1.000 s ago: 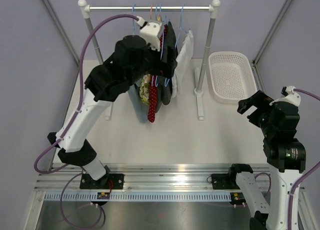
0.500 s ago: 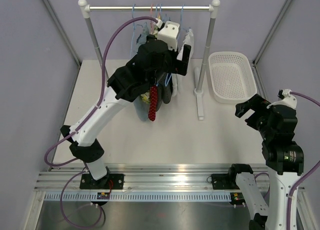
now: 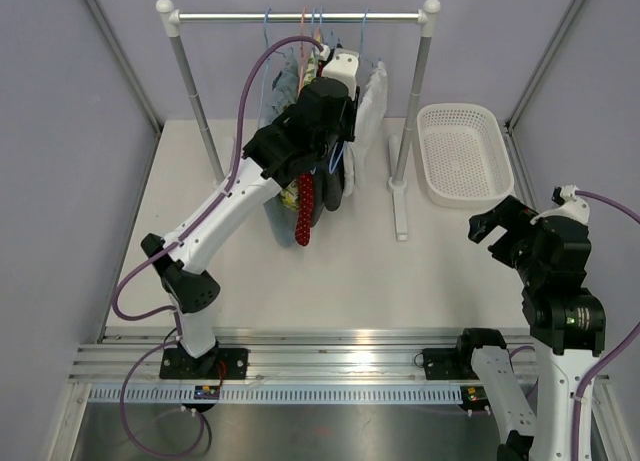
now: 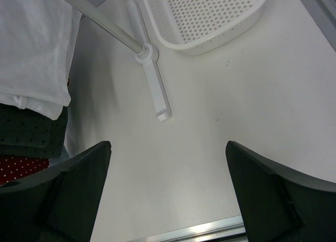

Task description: Remove the skirt from the hanger

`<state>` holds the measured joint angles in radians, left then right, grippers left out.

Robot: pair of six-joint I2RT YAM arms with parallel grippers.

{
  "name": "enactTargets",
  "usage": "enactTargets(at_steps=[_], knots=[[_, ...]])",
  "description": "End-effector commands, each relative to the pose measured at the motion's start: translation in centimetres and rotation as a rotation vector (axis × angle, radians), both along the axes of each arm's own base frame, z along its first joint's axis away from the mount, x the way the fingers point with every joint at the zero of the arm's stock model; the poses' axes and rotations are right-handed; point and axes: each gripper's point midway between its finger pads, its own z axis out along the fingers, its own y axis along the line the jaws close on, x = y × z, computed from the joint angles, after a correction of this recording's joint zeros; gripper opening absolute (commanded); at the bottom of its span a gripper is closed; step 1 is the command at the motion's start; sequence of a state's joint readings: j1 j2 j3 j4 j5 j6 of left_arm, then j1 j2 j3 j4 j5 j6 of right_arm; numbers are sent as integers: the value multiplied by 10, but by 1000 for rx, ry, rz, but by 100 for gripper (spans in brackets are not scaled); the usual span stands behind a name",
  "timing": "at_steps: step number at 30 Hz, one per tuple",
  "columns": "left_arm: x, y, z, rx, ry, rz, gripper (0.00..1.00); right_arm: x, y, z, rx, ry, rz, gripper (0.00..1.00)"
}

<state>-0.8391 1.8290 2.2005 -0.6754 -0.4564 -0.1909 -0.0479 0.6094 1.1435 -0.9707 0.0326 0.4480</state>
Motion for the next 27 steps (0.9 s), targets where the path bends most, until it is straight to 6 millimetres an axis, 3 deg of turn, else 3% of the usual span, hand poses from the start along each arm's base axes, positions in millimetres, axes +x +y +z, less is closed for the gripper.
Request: enactTargets(at_steps=[1, 2, 4, 8, 13, 15, 19, 20, 21, 22, 24, 26, 27], knots=[[8, -3, 20, -96, -48, 0, 30, -3, 3, 1, -4, -8, 21, 98], [8, -3, 21, -98, -50, 1, 12, -3, 3, 0, -6, -3, 22, 98], [6, -1, 26, -107, -59, 3, 0, -4, 3, -3, -6, 1, 22, 98], [-3, 4, 45, -133, -91, -23, 0, -1, 5, -5, 0, -4, 31, 98], [-21, 14, 84, -175, -158, -51, 0, 11, 30, 11, 47, -90, 172, 99], [-29, 20, 106, -194, -198, -44, 0, 22, 36, 24, 60, -133, 205, 100], [-41, 30, 128, -212, -241, -26, 0, 36, 57, 54, 112, -202, 321, 99], [-44, 33, 129, -211, -246, -13, 0, 39, 61, 70, 120, -248, 346, 100], [-50, 40, 142, -240, -278, -4, 0, 43, 69, 74, 141, -251, 387, 100], [-50, 40, 134, -227, -269, 0, 0, 45, 73, 80, 157, -262, 408, 99], [-59, 48, 142, -262, -282, 7, 0, 50, 86, 98, 186, -308, 492, 99], [-64, 45, 133, -263, -261, 0, 0, 54, 96, 114, 220, -352, 544, 99], [-70, 49, 137, -290, -263, -1, 0, 64, 97, 111, 234, -331, 540, 99]])
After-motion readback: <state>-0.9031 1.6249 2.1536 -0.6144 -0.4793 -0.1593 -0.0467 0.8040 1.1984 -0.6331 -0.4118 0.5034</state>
